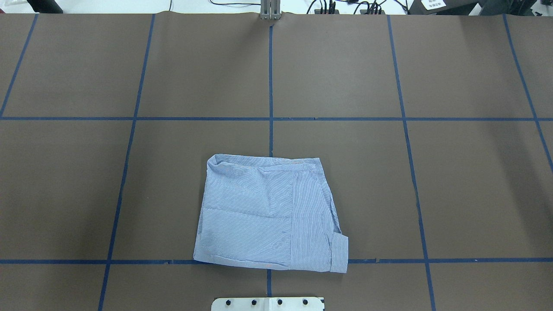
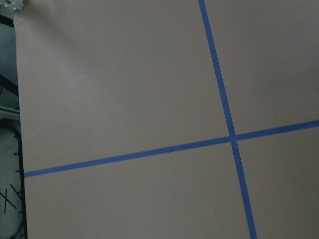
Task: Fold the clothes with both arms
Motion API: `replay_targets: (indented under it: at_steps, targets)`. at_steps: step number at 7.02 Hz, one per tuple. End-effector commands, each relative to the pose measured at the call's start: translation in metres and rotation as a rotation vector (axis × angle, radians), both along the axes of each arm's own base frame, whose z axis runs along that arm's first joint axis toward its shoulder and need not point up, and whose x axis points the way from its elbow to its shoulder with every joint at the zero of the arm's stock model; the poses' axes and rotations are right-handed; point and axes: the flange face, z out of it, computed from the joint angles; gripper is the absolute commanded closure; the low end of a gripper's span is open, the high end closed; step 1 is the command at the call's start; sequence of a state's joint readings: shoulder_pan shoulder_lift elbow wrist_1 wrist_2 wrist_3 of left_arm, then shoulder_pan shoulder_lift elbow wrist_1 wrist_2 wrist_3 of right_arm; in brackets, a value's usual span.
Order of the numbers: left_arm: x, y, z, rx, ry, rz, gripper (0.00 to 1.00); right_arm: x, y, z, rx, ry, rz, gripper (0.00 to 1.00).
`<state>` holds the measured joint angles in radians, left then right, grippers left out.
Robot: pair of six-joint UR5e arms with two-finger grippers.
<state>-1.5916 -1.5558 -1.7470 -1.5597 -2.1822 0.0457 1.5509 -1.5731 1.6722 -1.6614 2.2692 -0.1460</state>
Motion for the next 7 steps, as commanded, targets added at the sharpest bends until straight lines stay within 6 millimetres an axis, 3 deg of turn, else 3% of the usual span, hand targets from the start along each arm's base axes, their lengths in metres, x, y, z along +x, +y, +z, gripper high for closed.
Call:
replay_targets:
  at_steps: [1, 4, 7]
  targets:
    - [0.002, 0.013, -0.013, -0.064, 0.021, 0.01, 0.01, -0.002, 0.002, -0.001, -0.009, -0.032, 0.0, 0.0]
    - [0.009, 0.023, 0.053, -0.062, 0.104, 0.04, 0.01, -0.005, 0.005, 0.002, -0.021, -0.073, 0.0, 0.0]
    - [0.011, 0.021, 0.051, -0.064, 0.113, 0.036, 0.01, -0.005, 0.011, 0.01, -0.042, -0.074, 0.005, 0.0]
